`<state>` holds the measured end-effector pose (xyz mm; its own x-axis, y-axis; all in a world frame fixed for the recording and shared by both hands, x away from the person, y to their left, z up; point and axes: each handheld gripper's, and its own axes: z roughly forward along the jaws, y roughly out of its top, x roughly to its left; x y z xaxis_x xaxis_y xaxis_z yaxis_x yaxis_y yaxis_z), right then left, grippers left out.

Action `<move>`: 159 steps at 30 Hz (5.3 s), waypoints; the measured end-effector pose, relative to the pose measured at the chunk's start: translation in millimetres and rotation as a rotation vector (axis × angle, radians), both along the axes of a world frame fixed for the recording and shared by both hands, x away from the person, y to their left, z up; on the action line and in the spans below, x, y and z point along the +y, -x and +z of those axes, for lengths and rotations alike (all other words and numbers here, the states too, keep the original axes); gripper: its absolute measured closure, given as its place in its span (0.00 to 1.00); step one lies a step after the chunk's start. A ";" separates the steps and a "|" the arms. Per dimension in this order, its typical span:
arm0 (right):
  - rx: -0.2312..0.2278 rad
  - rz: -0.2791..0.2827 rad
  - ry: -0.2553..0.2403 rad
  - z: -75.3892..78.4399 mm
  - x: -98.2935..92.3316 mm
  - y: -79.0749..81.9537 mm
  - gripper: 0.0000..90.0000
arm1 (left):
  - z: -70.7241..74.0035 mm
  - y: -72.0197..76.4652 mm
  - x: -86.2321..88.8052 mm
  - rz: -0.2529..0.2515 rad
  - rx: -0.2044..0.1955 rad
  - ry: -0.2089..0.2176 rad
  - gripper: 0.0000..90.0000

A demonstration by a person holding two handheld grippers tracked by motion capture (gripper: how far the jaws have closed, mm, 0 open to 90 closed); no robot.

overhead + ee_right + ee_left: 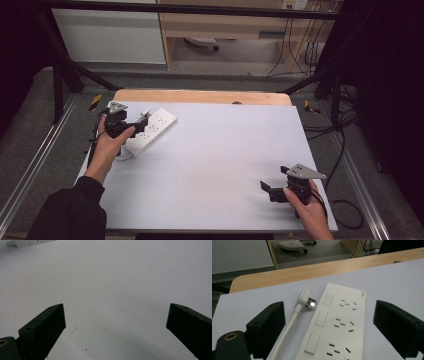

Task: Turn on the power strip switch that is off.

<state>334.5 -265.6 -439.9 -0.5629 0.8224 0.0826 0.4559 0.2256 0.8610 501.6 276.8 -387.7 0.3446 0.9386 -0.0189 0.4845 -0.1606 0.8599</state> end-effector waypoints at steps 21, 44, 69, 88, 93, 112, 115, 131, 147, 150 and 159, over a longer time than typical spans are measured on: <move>0.009 0.004 0.008 -1.4 -1.5 -0.5 0.03 | -19.1 -10.8 -4.4 0.009 0.069 -0.036 0.20; 0.011 0.006 0.009 -2.1 -1.8 -0.7 0.03 | -35.2 -16.2 2.0 0.003 0.133 -0.042 0.83; 0.012 0.007 0.008 -2.1 -2.8 -0.8 0.03 | -39.4 -12.4 10.4 0.006 0.147 -0.053 1.00; 0.016 0.010 0.012 -2.4 -1.6 -0.9 0.03 | -41.0 -7.7 15.4 -0.002 0.147 -0.053 1.00; 0.016 0.011 0.013 -2.4 -1.6 -0.9 0.03 | -41.2 -7.7 15.7 0.000 0.148 -0.046 1.00; 0.022 0.013 0.012 -3.5 -0.5 -1.6 0.03 | -40.5 -7.5 15.8 -0.011 0.153 -0.057 1.00; 0.022 0.015 0.013 -3.6 -0.9 -1.7 0.03 | -40.4 -7.4 15.8 -0.011 0.153 -0.057 1.00; 0.025 0.017 0.015 -3.7 -0.9 -2.1 0.03 | -45.0 -4.0 18.9 -0.014 0.131 -0.043 1.00; 0.027 0.016 0.012 -3.9 -1.2 -2.5 0.03 | -43.5 -6.6 15.3 -0.010 0.079 -0.002 1.00; 0.027 0.017 0.015 -4.3 -1.4 -2.8 0.03 | -42.8 -7.0 14.8 -0.006 0.069 -0.004 1.00; 0.026 0.017 0.013 -4.2 -1.1 -2.9 0.03 | -40.0 -7.3 14.1 -0.012 0.042 0.017 1.00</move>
<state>337.5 -266.8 -444.1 -0.5743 0.8140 0.0870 0.4743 0.2442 0.8458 509.0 290.8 -427.7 0.3547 0.9337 -0.0493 0.5186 -0.1526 0.8413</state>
